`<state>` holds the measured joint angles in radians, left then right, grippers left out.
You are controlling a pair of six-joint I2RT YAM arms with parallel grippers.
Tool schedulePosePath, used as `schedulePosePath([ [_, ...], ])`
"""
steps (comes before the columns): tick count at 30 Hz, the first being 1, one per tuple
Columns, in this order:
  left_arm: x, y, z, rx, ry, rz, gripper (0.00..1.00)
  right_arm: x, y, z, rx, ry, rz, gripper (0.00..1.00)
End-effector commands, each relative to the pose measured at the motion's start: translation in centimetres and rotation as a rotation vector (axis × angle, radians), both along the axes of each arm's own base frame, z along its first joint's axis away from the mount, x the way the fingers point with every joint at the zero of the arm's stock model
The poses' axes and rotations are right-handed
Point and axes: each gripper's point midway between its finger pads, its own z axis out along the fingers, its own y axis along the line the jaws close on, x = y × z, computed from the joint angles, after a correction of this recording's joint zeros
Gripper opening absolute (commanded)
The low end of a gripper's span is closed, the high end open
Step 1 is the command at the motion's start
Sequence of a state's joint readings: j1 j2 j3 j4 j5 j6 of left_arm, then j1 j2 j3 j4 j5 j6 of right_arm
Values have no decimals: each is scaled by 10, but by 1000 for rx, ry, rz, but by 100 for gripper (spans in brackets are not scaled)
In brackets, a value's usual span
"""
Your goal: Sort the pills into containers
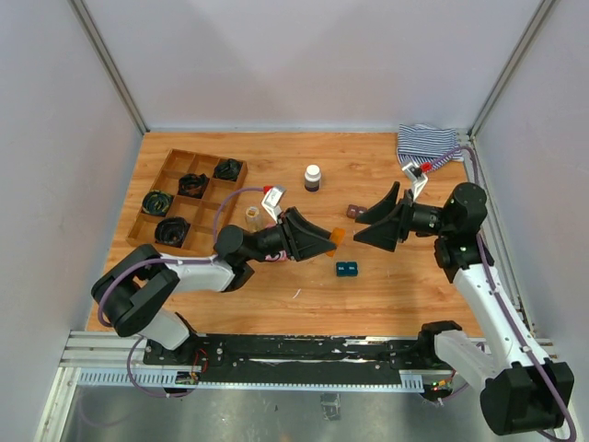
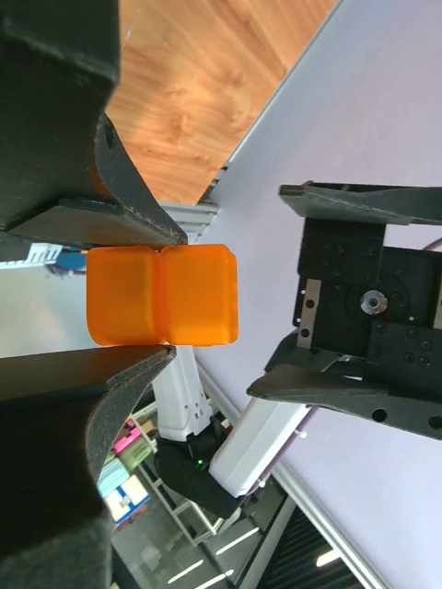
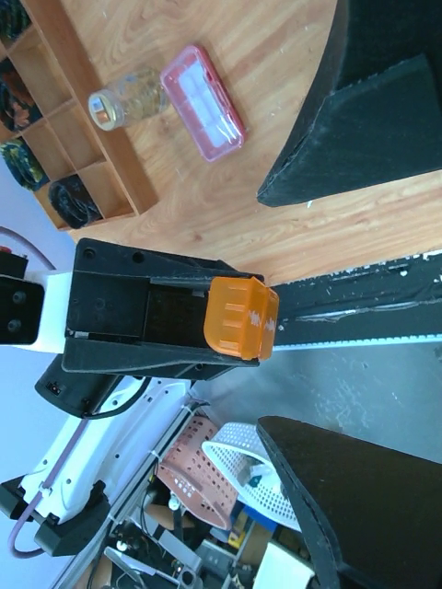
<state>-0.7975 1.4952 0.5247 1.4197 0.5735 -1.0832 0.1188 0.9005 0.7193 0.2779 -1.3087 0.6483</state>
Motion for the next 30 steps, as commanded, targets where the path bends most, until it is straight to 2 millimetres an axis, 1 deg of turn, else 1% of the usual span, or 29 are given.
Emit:
schedulePosePath([
  [1, 11, 1, 21, -78, -78, 66, 7, -3, 17, 22, 57, 49, 12, 98],
  [5, 8, 1, 25, -113, -69, 58, 7, -5, 30, 20, 66, 29, 13, 98],
  [9, 7, 5, 27, -140, -71, 80, 7, 7, 32, 12, 69, 66, -40, 99],
  [12, 7, 6, 29, -152, -67, 100, 7, 10, 33, 11, 87, 75, -55, 99],
  [16, 9, 6, 30, -167, -60, 118, 7, 11, 35, 11, 92, 88, -58, 94],
  [20, 11, 5, 30, -175, -50, 129, 7, 9, 36, 12, 101, 90, -57, 86],
  [23, 11, 5, 28, -176, -41, 132, 7, 9, 36, 12, 105, 90, -59, 78],
  [27, 12, 4, 28, -177, -33, 137, 7, 8, 38, 10, 106, 92, -56, 64],
  [30, 13, 4, 27, -177, -29, 144, 8, 7, 39, 9, 104, 94, -54, 55],
])
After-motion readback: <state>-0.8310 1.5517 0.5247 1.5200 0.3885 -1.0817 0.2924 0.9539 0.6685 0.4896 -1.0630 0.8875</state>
